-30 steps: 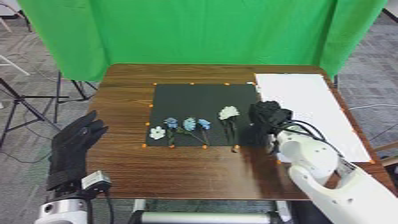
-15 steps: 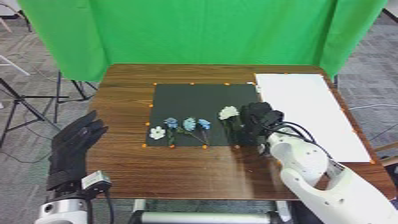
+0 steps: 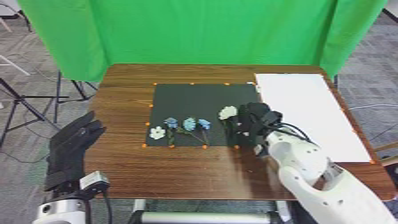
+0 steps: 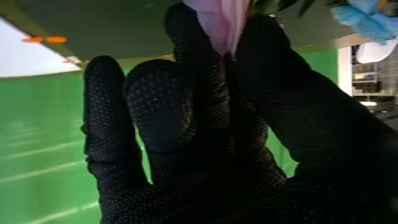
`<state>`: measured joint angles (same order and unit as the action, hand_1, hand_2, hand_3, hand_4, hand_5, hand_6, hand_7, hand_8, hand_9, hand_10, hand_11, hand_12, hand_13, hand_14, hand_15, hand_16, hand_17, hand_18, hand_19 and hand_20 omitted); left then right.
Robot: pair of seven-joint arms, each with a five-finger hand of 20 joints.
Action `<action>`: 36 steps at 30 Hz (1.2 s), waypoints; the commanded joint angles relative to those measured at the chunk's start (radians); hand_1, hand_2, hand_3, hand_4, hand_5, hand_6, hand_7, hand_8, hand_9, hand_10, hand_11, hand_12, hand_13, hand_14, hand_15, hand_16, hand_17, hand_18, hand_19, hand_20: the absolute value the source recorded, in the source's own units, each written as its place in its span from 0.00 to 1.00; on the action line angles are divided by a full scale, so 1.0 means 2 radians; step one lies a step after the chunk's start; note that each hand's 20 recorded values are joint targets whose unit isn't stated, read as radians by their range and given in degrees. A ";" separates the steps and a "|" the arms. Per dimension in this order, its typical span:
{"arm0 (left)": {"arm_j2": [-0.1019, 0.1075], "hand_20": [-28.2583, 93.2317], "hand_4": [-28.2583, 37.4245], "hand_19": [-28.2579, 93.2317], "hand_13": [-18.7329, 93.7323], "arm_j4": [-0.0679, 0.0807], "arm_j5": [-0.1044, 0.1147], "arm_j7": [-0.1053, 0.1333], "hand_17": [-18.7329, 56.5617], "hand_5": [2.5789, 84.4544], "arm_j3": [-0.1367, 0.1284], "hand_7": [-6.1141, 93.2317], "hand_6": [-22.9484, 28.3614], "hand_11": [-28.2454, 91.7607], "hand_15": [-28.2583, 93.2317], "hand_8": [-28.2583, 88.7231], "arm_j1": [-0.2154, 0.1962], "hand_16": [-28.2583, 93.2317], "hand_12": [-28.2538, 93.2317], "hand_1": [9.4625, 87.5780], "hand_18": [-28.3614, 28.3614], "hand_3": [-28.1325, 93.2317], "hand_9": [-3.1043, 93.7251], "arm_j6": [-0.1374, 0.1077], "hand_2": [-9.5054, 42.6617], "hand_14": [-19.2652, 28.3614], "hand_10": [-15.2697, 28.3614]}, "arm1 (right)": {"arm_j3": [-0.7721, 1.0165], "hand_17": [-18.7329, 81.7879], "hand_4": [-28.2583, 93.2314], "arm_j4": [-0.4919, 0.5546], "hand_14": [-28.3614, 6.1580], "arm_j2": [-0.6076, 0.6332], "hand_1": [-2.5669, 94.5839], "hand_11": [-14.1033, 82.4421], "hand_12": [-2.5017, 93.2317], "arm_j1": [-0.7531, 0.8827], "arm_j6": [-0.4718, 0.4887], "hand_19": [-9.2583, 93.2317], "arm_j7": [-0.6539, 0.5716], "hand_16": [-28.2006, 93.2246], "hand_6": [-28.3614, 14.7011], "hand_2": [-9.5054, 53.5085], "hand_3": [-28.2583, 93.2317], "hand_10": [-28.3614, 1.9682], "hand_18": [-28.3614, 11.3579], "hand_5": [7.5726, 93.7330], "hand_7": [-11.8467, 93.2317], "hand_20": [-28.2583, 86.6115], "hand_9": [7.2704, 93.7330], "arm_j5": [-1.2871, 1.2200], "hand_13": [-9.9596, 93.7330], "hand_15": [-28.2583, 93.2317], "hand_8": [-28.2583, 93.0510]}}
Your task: Arrange flowers
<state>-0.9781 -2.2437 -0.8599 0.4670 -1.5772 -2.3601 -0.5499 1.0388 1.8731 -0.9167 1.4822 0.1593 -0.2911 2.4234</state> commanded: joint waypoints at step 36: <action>0.014 0.24 0.13 0.72 0.37 0.003 0.003 0.016 0.13 0.48 -0.008 0.22 0.67 0.54 0.76 0.15 -0.007 0.08 0.27 0.22 0.87 0.91 0.39 -0.017 0.28 0.96 0.81 | 0.155 0.39 0.03 0.016 0.38 0.046 0.20 0.41 0.22 0.031 -0.020 0.82 0.072 0.33 0.46 0.29 0.93 0.28 0.14 0.53 0.28 0.26 0.53 -0.174 0.61 0.79 0.14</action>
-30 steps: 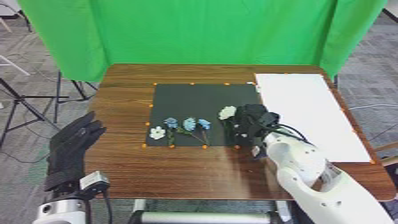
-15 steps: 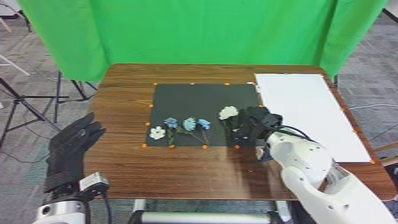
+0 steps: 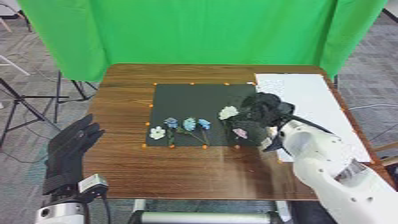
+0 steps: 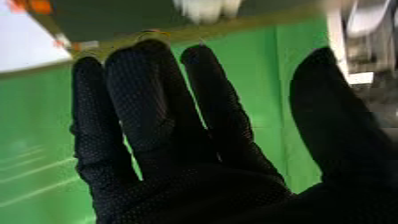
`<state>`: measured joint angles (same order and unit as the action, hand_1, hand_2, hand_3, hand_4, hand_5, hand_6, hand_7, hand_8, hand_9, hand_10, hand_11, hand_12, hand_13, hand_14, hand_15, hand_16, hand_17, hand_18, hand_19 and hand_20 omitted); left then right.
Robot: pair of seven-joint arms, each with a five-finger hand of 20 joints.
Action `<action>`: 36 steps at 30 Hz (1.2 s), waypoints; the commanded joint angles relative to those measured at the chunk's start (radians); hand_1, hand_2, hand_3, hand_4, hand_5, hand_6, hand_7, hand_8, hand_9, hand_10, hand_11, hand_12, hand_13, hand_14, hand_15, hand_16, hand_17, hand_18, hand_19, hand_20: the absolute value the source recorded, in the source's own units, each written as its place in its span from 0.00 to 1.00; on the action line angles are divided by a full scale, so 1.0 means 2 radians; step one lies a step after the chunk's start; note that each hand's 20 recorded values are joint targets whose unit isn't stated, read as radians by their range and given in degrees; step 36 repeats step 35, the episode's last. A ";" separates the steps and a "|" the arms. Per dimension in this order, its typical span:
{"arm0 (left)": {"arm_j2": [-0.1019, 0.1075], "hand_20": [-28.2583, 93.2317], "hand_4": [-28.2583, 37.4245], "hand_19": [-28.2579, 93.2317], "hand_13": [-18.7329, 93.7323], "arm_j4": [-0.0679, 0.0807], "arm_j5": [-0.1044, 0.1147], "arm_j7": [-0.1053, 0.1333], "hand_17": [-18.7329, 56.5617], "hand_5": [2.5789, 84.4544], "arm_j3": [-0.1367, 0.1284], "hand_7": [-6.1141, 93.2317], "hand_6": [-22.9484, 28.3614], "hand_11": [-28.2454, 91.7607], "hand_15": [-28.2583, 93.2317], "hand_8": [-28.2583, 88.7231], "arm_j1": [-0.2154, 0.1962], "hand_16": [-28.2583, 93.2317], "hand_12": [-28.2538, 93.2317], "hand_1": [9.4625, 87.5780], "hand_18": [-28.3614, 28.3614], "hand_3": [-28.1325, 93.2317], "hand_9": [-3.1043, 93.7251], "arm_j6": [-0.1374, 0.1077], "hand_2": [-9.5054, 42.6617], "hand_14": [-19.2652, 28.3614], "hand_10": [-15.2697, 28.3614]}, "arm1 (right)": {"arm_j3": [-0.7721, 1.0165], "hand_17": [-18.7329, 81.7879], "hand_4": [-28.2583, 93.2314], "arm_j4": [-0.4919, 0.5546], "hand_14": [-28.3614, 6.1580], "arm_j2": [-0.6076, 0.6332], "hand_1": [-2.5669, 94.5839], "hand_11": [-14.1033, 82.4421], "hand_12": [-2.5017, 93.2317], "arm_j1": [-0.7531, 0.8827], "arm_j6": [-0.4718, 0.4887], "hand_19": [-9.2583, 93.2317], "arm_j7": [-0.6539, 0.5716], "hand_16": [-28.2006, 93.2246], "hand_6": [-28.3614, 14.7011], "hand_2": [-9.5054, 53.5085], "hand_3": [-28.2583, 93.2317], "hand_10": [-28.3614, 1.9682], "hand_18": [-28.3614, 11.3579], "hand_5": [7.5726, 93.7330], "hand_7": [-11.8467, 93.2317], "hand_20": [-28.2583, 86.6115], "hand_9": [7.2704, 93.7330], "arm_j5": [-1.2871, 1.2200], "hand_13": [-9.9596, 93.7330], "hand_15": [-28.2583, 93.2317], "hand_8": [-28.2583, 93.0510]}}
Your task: Arrange flowers
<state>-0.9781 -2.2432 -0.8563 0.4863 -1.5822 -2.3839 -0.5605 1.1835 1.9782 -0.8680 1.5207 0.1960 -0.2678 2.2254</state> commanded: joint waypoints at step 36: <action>0.057 0.25 0.14 0.71 0.34 0.030 0.047 0.037 0.12 0.43 0.018 0.21 0.58 0.50 0.72 0.15 0.019 0.10 0.27 0.22 0.87 0.91 0.34 -0.034 0.26 0.92 0.75 | 0.179 0.34 0.03 -0.087 0.30 0.033 0.20 0.35 0.20 0.079 -0.095 0.71 -0.007 0.31 0.50 0.31 0.97 0.30 0.13 0.49 0.28 0.33 0.50 -0.252 0.53 0.65 0.13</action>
